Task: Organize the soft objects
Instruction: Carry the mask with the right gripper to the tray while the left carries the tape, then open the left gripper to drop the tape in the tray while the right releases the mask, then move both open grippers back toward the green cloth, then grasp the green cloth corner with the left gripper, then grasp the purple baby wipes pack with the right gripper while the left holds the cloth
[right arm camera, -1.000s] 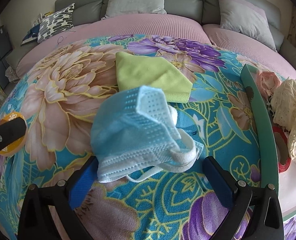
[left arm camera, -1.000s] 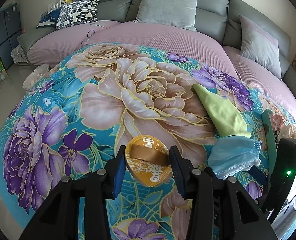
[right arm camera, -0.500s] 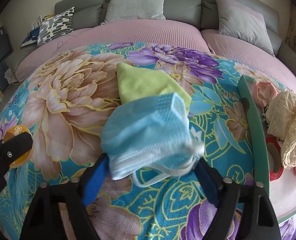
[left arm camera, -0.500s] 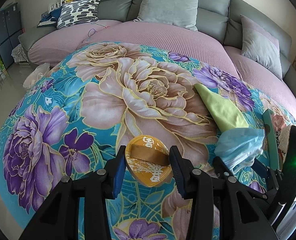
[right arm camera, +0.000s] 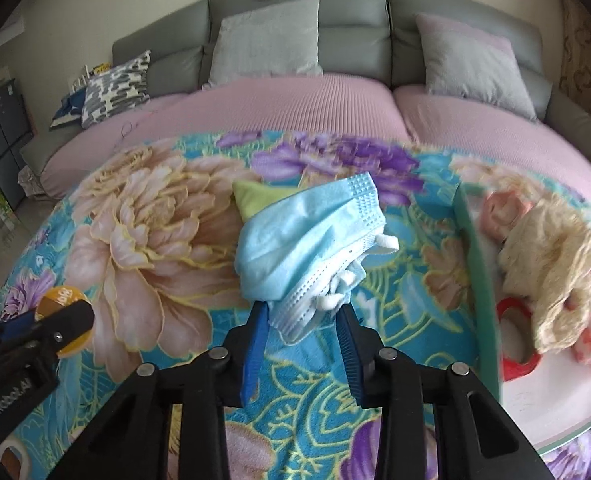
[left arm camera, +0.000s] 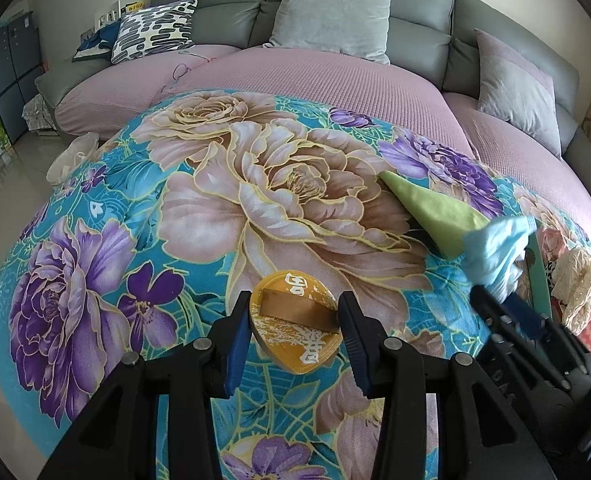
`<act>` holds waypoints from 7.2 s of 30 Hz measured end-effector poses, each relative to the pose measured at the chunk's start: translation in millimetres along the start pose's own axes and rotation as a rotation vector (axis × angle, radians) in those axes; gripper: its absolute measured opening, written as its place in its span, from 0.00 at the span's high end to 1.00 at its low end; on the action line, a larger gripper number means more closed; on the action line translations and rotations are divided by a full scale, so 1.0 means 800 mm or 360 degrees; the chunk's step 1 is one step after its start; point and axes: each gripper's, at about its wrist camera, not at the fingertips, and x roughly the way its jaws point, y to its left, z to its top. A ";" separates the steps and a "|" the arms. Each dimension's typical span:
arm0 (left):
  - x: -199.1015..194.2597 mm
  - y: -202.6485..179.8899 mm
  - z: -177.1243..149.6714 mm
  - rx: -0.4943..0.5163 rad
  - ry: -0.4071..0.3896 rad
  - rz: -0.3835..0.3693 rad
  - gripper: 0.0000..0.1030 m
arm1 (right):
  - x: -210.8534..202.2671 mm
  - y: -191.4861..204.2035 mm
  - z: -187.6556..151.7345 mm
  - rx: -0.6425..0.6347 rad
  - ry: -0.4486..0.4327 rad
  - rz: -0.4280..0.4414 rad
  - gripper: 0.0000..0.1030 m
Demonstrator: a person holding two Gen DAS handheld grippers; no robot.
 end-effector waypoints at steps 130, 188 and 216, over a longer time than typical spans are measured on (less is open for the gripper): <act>0.004 -0.062 0.048 -0.0050 -0.0118 -0.0061 0.10 | -0.056 -0.086 0.031 0.0208 -0.0069 -0.0020 0.35; 0.011 0.021 0.085 -0.0401 -0.0259 -0.0179 0.98 | 0.032 0.007 0.059 -0.0102 0.0020 0.0123 0.35; 0.035 0.087 0.069 -0.0639 -0.0171 -0.0152 0.98 | 0.126 0.073 0.052 -0.0279 0.0261 0.0088 0.35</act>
